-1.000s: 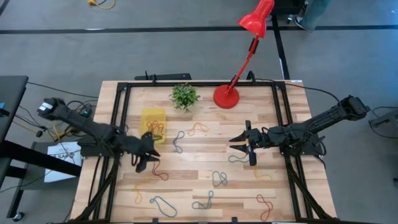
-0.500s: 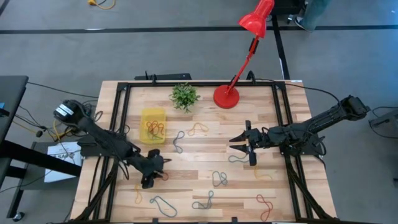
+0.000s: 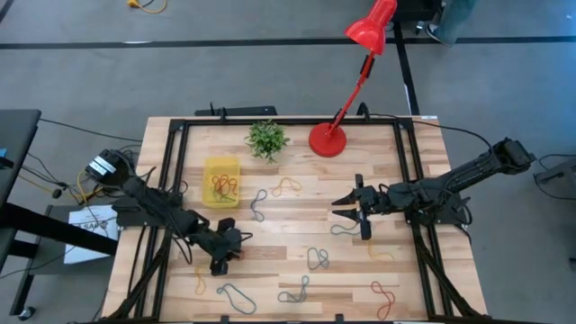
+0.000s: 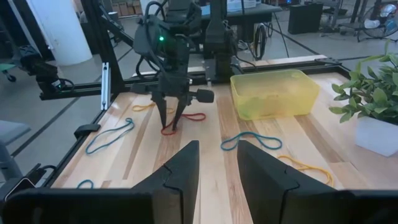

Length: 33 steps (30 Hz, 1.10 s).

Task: Pick and place items into bin
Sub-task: Put the red rubber band into the yellow bin

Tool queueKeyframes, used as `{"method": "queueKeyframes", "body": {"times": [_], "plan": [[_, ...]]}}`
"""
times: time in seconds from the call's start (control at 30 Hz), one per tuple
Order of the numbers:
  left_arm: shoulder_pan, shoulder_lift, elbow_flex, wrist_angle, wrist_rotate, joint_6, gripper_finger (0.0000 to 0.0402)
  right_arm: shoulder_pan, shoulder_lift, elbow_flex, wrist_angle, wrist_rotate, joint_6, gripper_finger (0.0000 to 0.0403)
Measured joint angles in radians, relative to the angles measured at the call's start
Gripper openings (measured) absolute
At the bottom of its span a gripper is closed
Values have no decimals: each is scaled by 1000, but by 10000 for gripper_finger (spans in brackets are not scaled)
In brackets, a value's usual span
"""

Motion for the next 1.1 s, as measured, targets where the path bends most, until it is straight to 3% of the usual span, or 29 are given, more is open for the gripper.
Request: {"method": "queueKeyframes", "body": {"times": [0.73, 0.9, 1.1], "plan": [[-120, 3, -2, 53, -3, 13, 90, 0, 0, 0, 0, 0, 0, 103], [-155, 25, -1, 21, -95, 102, 90, 0, 0, 0, 0, 0, 0, 103], [-168, 82, 4, 32, -153, 99, 90, 1, 0, 0, 0, 0, 0, 103]]}}
